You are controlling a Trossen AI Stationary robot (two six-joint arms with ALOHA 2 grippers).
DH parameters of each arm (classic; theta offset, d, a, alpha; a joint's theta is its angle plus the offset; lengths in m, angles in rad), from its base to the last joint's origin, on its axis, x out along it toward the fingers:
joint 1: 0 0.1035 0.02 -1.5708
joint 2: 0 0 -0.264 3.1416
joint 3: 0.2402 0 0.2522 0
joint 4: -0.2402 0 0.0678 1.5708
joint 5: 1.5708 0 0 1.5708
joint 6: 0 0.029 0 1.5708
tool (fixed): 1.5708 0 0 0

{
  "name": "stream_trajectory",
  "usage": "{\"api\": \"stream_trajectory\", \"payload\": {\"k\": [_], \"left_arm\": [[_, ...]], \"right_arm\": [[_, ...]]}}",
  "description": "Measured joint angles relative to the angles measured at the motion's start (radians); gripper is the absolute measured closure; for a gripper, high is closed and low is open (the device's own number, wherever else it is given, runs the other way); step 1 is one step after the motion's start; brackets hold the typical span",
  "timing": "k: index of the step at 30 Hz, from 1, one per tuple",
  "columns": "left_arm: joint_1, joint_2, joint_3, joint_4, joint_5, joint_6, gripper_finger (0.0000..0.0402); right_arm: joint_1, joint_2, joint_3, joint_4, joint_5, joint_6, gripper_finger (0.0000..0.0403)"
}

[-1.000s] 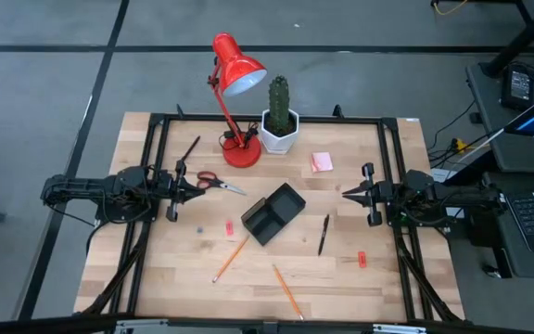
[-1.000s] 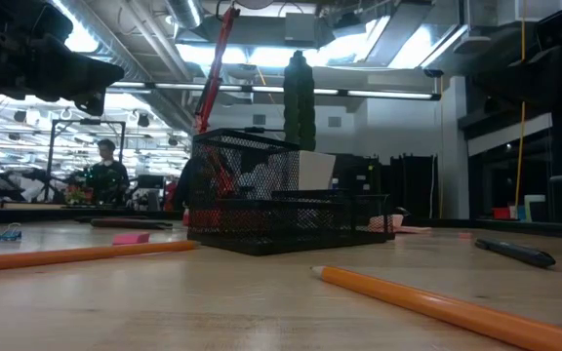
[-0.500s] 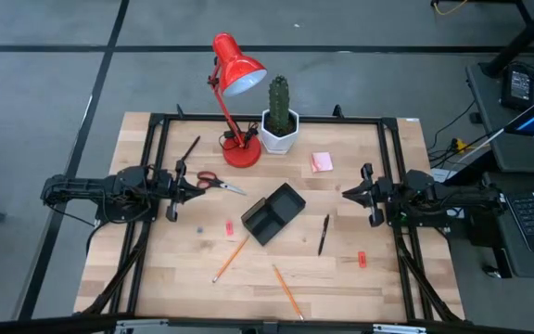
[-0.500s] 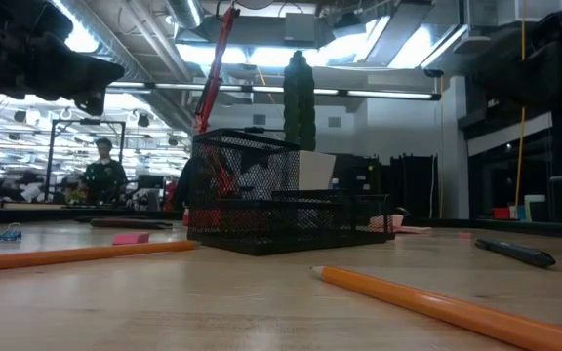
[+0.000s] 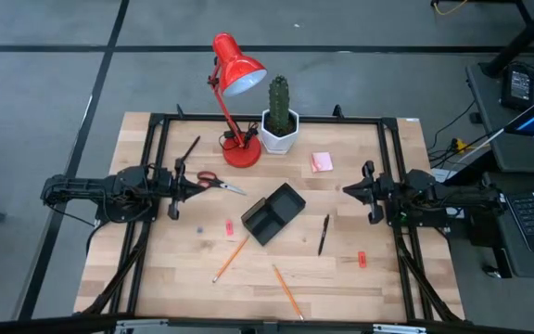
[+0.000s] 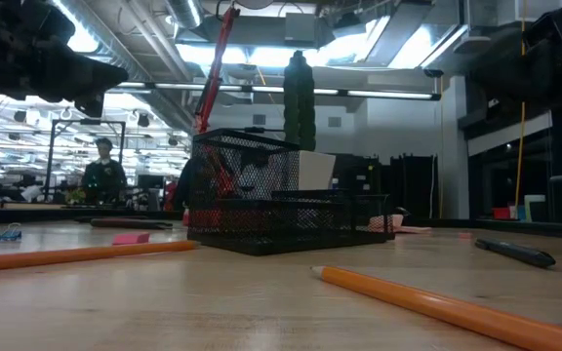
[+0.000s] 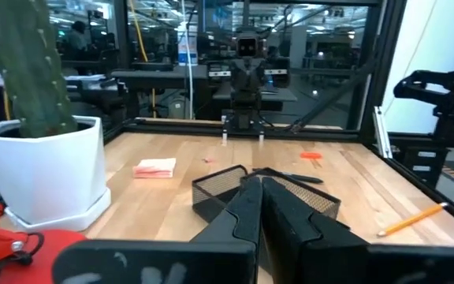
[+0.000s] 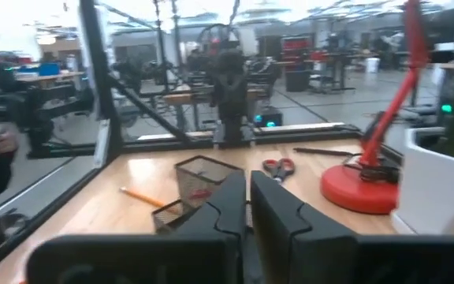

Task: Pick and place office supplies into organizer
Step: Put the pink sticky notes into the black desk organizer

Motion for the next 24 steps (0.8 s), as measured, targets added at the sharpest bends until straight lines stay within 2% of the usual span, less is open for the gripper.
{"api": "stream_trajectory", "payload": {"k": [3, 12, 16, 19, 24], "left_arm": [[0.000, 0.000, 0.002, -0.016, 0.004, -0.002, 0.0396], [0.000, 0.053, 0.028, -0.030, 0.002, 0.024, 0.0396], [0.004, 0.079, 0.030, -0.020, -0.006, 0.026, 0.0396], [0.023, 0.099, 0.030, -0.013, -0.019, 0.027, 0.0396], [0.076, 0.138, 0.030, 0.079, -0.033, 0.027, 0.0396]], "right_arm": [[0.000, 0.001, 0.000, 0.000, 0.018, -0.005, 0.0398], [0.000, 0.060, 0.090, -0.033, 0.067, -0.004, 0.0400], [0.000, 0.134, 0.150, -0.106, 0.115, -0.001, 0.0401], [0.000, 0.207, 0.181, -0.099, 0.127, -0.006, 0.0401], [0.000, 0.353, 0.227, -0.102, 0.227, 0.022, 0.0402]]}}
